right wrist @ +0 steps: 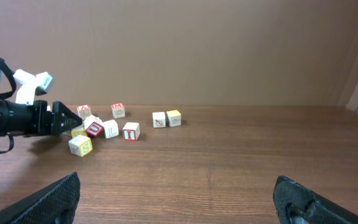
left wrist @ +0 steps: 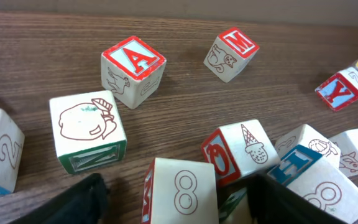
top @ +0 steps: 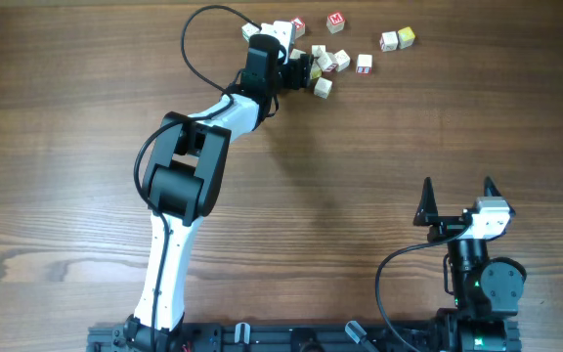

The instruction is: Form a tower

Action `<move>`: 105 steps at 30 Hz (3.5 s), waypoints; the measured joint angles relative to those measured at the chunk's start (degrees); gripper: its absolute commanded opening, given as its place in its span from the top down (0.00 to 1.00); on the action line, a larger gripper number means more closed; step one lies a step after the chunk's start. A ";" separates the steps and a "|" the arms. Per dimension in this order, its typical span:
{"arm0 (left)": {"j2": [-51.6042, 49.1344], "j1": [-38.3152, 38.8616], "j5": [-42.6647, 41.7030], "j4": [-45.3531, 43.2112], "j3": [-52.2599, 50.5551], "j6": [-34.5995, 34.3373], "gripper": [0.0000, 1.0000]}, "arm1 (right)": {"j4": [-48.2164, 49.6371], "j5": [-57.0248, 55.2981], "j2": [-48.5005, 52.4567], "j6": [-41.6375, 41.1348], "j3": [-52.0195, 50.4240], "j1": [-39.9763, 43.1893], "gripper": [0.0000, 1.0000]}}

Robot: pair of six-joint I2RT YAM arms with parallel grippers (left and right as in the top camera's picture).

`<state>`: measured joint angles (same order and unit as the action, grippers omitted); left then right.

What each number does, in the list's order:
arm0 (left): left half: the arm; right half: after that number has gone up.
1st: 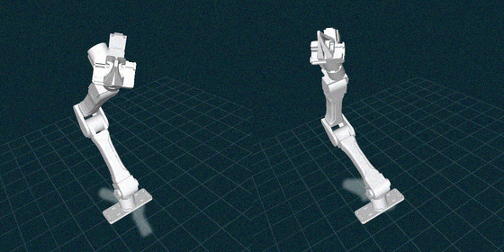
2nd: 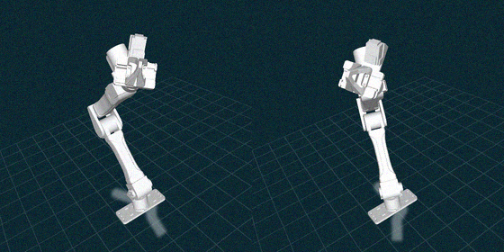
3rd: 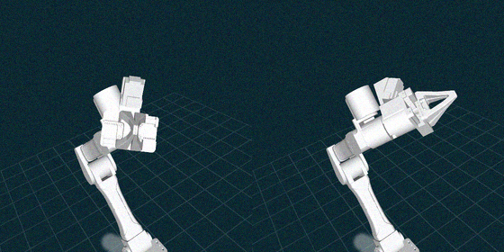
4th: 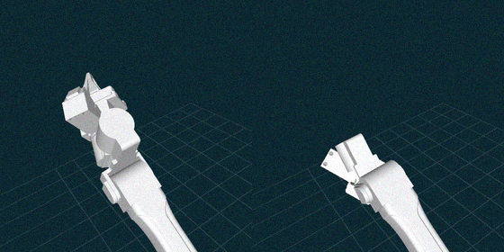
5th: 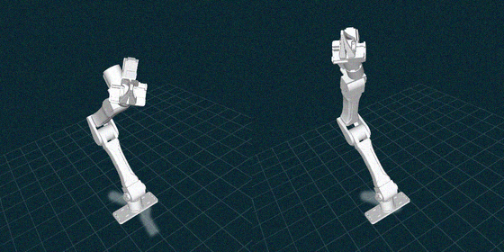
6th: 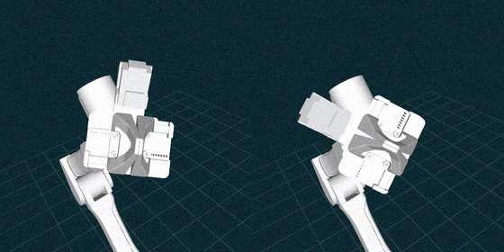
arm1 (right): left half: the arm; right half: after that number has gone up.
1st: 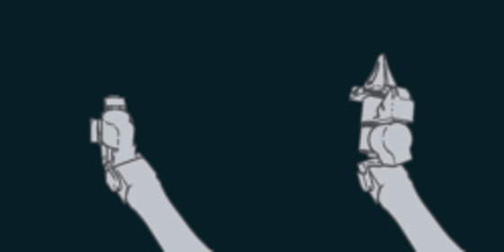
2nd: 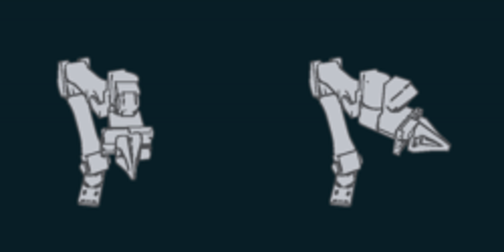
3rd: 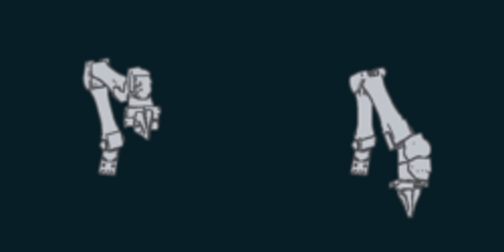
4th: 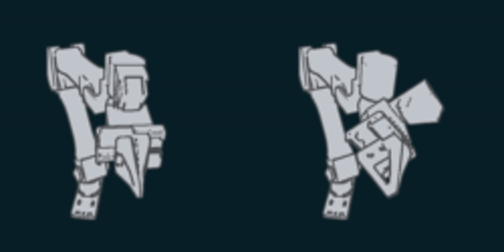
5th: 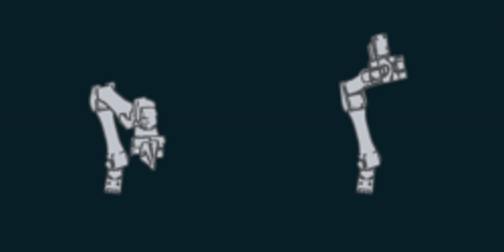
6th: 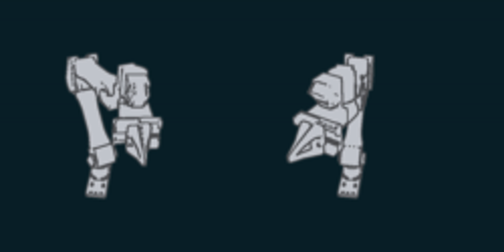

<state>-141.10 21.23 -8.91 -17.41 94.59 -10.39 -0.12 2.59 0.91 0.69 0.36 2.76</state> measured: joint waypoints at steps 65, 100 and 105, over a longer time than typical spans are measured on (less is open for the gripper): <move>25.83 16.48 33.16 26.12 -25.81 -31.80 0.94 | 0.00 0.00 0.00 0.00 0.00 0.00 0.00; 26.40 16.48 31.34 28.00 -27.56 -20.06 0.73 | 0.00 0.00 0.00 0.00 0.00 0.00 0.00; 26.40 16.48 31.32 27.82 -27.56 -18.14 0.75 | -0.02 0.00 0.00 0.00 0.00 0.00 0.00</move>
<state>-114.69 37.71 22.41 10.41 67.02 -28.53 -0.14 2.59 0.91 0.69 0.36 2.76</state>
